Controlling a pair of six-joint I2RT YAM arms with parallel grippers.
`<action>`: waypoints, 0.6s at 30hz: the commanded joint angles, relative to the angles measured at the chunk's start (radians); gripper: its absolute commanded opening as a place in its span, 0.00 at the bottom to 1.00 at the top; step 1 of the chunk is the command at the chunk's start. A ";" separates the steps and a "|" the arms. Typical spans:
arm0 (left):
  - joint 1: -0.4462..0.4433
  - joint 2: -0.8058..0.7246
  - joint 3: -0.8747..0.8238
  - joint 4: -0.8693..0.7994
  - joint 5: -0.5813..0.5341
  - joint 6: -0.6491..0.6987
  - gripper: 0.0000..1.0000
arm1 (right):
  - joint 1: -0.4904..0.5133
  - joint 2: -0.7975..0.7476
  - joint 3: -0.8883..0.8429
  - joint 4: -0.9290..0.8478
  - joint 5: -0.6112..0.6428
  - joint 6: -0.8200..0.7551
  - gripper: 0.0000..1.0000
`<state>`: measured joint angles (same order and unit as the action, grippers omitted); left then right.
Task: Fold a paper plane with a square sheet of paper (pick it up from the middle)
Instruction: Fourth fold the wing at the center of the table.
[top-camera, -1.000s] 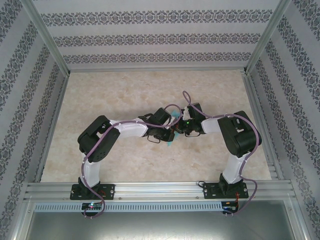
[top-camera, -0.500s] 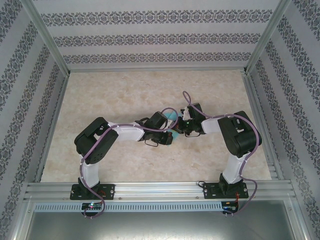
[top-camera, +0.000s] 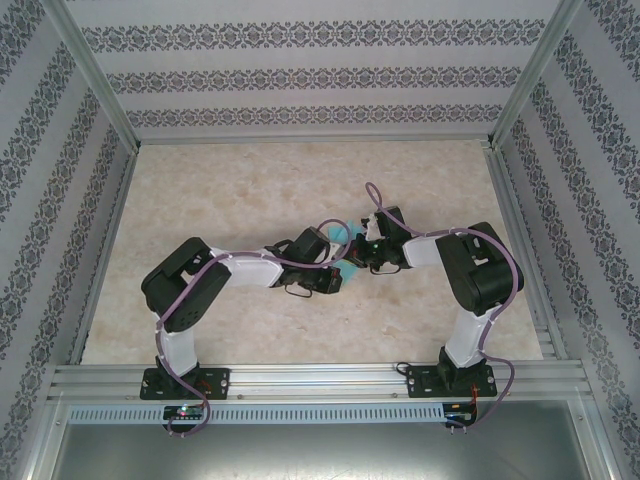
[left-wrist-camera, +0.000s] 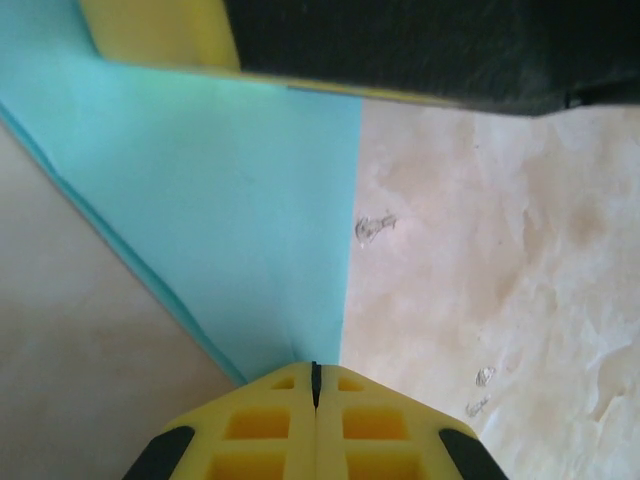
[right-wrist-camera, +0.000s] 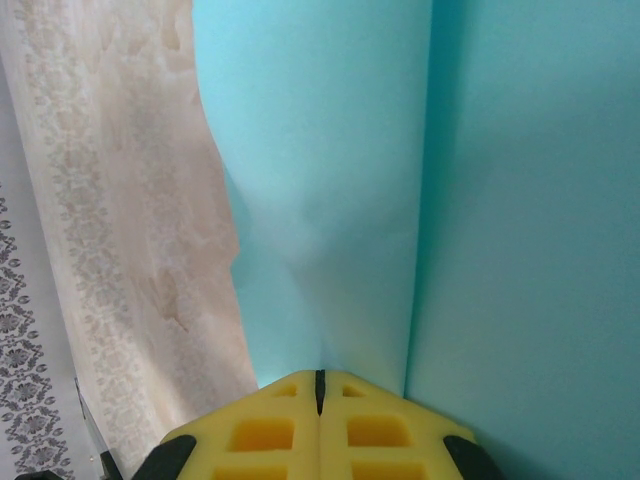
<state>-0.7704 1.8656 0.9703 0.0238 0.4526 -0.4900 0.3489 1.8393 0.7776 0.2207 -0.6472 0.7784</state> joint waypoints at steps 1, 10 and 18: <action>-0.007 -0.021 -0.043 -0.058 0.042 -0.025 0.01 | -0.019 0.037 -0.032 -0.152 0.103 -0.042 0.02; -0.016 -0.017 -0.060 -0.068 0.057 -0.027 0.00 | -0.019 0.025 -0.026 -0.181 0.114 -0.059 0.02; -0.041 -0.032 -0.089 -0.104 0.071 -0.018 0.00 | -0.020 0.025 -0.021 -0.181 0.115 -0.057 0.01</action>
<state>-0.7738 1.8500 0.9356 0.0475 0.4744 -0.5064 0.3489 1.8313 0.7837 0.1822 -0.6464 0.7555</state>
